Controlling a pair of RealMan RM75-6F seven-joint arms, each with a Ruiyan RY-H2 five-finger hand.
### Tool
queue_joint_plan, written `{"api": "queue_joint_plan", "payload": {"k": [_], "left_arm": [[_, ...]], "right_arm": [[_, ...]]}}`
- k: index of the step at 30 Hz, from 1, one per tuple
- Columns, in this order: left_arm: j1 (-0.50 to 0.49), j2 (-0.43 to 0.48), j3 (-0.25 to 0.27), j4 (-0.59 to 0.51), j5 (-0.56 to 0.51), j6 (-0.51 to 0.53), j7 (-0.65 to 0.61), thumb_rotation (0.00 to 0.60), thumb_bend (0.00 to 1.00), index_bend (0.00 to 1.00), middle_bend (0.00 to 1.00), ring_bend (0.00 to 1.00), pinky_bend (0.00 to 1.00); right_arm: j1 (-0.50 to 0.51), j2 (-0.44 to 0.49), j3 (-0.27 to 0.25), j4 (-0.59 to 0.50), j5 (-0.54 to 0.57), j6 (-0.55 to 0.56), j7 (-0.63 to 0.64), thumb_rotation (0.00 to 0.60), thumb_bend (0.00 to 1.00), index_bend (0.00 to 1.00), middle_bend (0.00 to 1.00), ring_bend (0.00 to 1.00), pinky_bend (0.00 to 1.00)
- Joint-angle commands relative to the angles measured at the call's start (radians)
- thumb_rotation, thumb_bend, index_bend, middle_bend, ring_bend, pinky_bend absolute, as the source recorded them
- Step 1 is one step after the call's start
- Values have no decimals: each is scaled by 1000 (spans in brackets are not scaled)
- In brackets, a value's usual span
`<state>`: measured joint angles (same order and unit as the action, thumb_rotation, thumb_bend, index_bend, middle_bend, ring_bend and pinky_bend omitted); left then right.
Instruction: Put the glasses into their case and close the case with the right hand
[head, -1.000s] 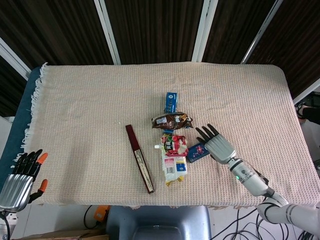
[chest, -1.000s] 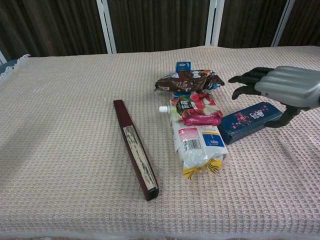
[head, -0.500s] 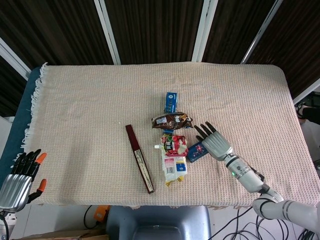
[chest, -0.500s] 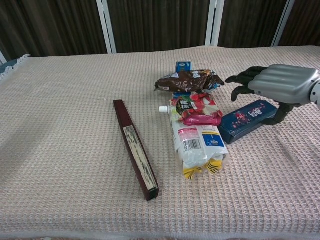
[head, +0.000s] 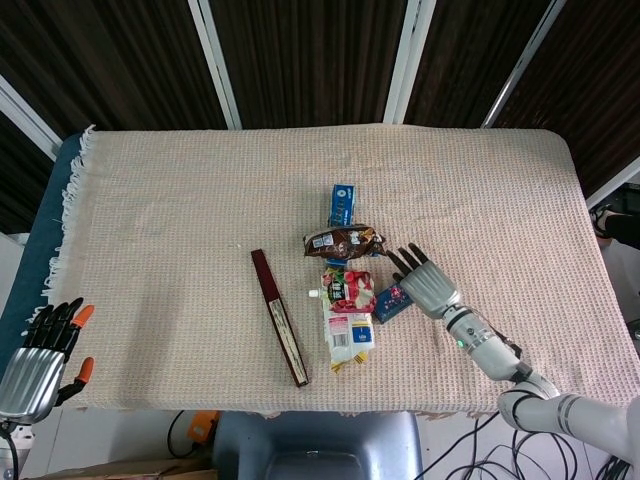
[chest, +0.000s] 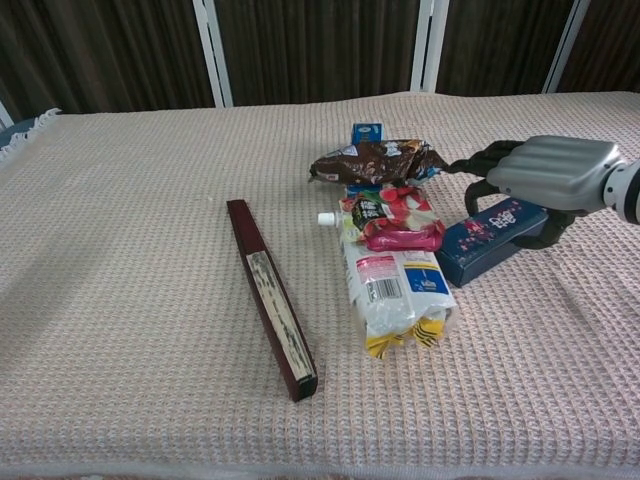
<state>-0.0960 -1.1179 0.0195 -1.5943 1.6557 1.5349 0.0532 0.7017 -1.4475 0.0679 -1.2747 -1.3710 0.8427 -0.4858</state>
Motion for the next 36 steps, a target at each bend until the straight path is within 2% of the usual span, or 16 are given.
{"api": "queue_joint_plan", "payload": {"k": [1, 14, 16, 22, 26, 29, 32, 36], "left_arm": [[1, 0, 0, 1, 1, 2, -2, 600, 433, 0, 0, 0, 61], [2, 0, 0, 3, 3, 5, -3, 600, 433, 0, 0, 0, 61], [2, 0, 1, 3, 3, 6, -3, 600, 433, 0, 0, 0, 61], [2, -1, 1, 3, 5, 6, 1, 600, 433, 0, 0, 0, 61], [3, -1, 1, 1, 5, 6, 2, 600, 433, 0, 0, 0, 61], [4, 0, 1, 2, 5, 9, -2, 600, 433, 0, 0, 0, 61], [6, 1, 0, 3, 4, 14, -6, 600, 433, 0, 0, 0, 60], [4, -2, -1, 4, 7, 15, -4, 600, 433, 0, 0, 0, 60]], "right_arm": [[6, -5, 1, 2, 16, -10, -14, 600, 358, 485, 23, 0, 0], [12, -5, -8, 0, 34, -9, -20, 600, 402, 542, 23, 0, 0], [10, -2, -8, -3, 34, -5, -11, 600, 402, 487, 23, 0, 0], [5, 13, -9, -18, 25, 12, 22, 600, 402, 194, 5, 0, 0], [-5, 28, -10, -36, 19, 34, 40, 600, 402, 121, 0, 0, 0], [-28, 56, -14, -77, 3, 79, 64, 600, 402, 116, 0, 0, 0], [-74, 98, -29, -139, -43, 169, 110, 600, 380, 111, 0, 0, 0], [-211, 145, -88, -215, -163, 417, 158, 600, 370, 109, 0, 0, 0]]}}
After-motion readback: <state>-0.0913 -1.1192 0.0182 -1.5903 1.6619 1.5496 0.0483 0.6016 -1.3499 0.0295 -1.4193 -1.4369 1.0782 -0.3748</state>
